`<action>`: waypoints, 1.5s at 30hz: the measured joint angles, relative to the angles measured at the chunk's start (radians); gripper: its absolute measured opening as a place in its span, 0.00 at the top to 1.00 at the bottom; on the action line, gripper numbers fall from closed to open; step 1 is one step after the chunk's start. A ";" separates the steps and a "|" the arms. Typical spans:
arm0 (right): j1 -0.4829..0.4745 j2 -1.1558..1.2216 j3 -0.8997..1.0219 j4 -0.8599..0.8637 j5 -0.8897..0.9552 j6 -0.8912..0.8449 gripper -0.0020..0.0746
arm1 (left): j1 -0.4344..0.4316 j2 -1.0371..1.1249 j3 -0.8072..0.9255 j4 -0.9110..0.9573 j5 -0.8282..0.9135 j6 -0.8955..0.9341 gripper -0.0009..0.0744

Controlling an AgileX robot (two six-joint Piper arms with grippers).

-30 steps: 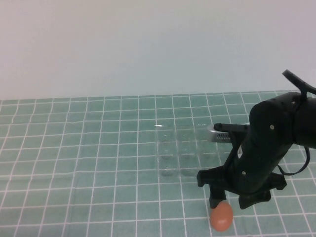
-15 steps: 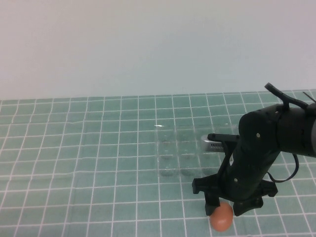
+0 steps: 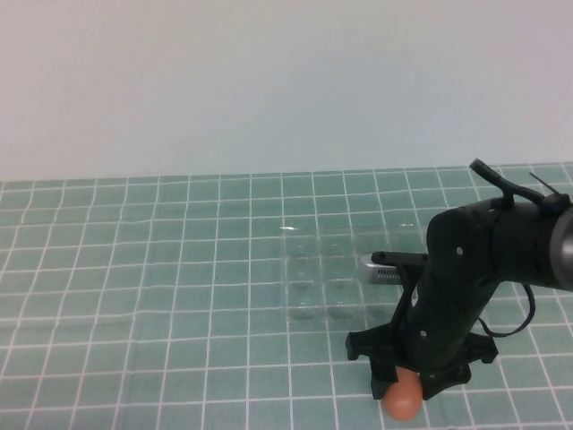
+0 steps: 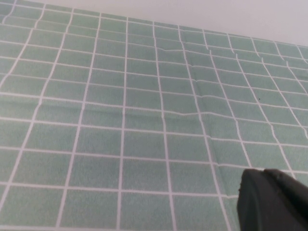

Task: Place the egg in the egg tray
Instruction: Pick up the egg, then place the egg in the egg tray

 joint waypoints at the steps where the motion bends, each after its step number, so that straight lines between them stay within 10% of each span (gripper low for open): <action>1: 0.000 0.006 0.000 0.004 0.000 -0.004 0.38 | 0.000 0.000 0.000 0.000 0.000 0.000 0.99; 23: 0.000 -0.008 -0.001 -0.009 -0.067 -0.358 0.47 | 0.000 0.000 0.000 0.000 0.000 0.000 0.99; 45: 0.000 -0.191 0.054 -0.015 -0.682 -0.634 0.47 | 0.000 0.000 0.000 0.000 0.000 0.000 0.99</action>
